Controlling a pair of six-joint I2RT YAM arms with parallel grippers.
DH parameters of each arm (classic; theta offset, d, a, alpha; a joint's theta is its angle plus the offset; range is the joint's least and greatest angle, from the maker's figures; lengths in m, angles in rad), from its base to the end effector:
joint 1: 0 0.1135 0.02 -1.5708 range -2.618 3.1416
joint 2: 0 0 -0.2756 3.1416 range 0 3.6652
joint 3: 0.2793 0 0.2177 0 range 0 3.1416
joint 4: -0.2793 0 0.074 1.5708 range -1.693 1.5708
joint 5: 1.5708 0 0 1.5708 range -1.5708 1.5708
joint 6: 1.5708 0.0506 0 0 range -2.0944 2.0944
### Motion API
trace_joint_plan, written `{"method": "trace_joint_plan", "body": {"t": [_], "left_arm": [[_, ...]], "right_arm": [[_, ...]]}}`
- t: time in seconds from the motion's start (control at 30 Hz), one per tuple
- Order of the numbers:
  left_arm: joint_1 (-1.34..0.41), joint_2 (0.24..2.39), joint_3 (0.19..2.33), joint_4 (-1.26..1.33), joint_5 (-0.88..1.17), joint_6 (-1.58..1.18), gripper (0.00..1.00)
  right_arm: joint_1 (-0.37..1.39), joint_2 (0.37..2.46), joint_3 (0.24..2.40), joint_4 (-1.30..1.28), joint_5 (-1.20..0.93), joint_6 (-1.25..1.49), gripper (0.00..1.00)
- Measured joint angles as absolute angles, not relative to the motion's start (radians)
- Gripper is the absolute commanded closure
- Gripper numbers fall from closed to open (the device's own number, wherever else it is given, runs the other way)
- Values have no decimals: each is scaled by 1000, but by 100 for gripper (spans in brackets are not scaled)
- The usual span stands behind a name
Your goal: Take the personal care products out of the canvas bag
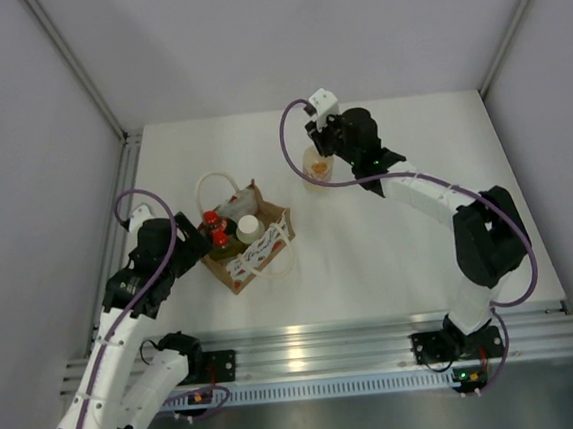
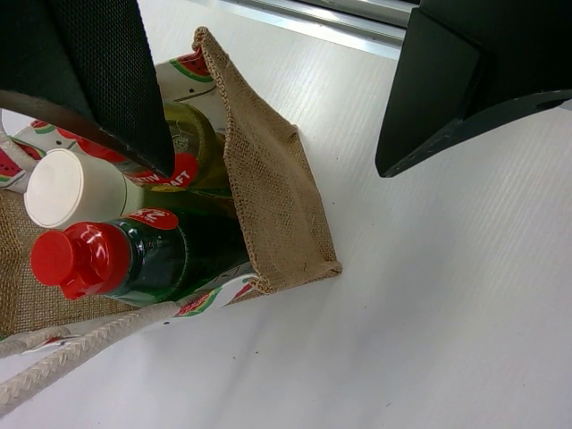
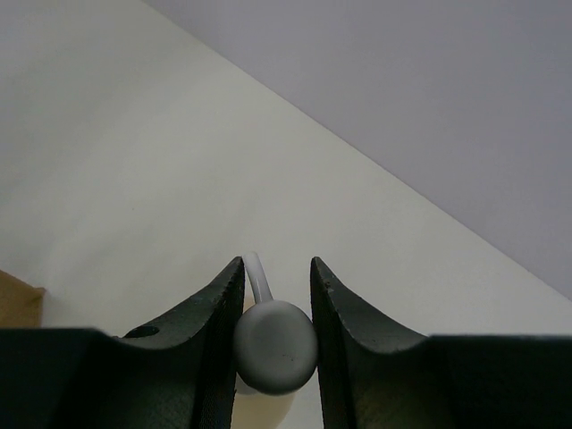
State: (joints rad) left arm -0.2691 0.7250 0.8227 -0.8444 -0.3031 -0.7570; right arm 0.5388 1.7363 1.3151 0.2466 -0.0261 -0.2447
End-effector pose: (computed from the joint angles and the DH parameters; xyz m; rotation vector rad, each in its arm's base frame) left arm 0.1061 -0.0136 0.2933 -0.6977 2.1737 -0.1856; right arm 0.3457 0.2082 0.3329 -0.6863 1.6112 0.2379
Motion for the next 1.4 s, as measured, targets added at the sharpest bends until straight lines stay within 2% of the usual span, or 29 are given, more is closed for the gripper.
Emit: {"method": "trace_joint_plan", "body": {"t": [0.57, 0.67, 0.7, 0.77, 0.9, 1.03, 1.17, 1.27, 1.4], "left_arm": [[-269, 695, 822, -845, -268, -757, 2], [-269, 689, 822, -845, -264, -757, 2], [-269, 689, 822, -845, -262, -757, 2], [-269, 685, 822, -845, -259, -757, 2], [-269, 683, 823, -845, -258, -757, 2], [-269, 683, 823, -845, -257, -756, 2], [-269, 683, 822, -845, -254, -756, 2], [-269, 683, 823, -845, -254, -756, 2], [-269, 683, 823, -845, -254, -756, 2]], "right_arm": [[513, 1851, 1314, 323, 39, -325, 100], [512, 1853, 1306, 346, 58, -330, 84], [512, 1853, 1300, 355, 60, -330, 74], [512, 1853, 1289, 378, 67, -330, 61], [512, 1853, 1282, 410, 64, -325, 50], [512, 1847, 1269, 434, 55, -321, 49], [512, 1845, 1267, 439, 43, -317, 41], [513, 1832, 1256, 437, 18, -306, 31], [514, 1801, 1256, 429, -24, -284, 24]]}}
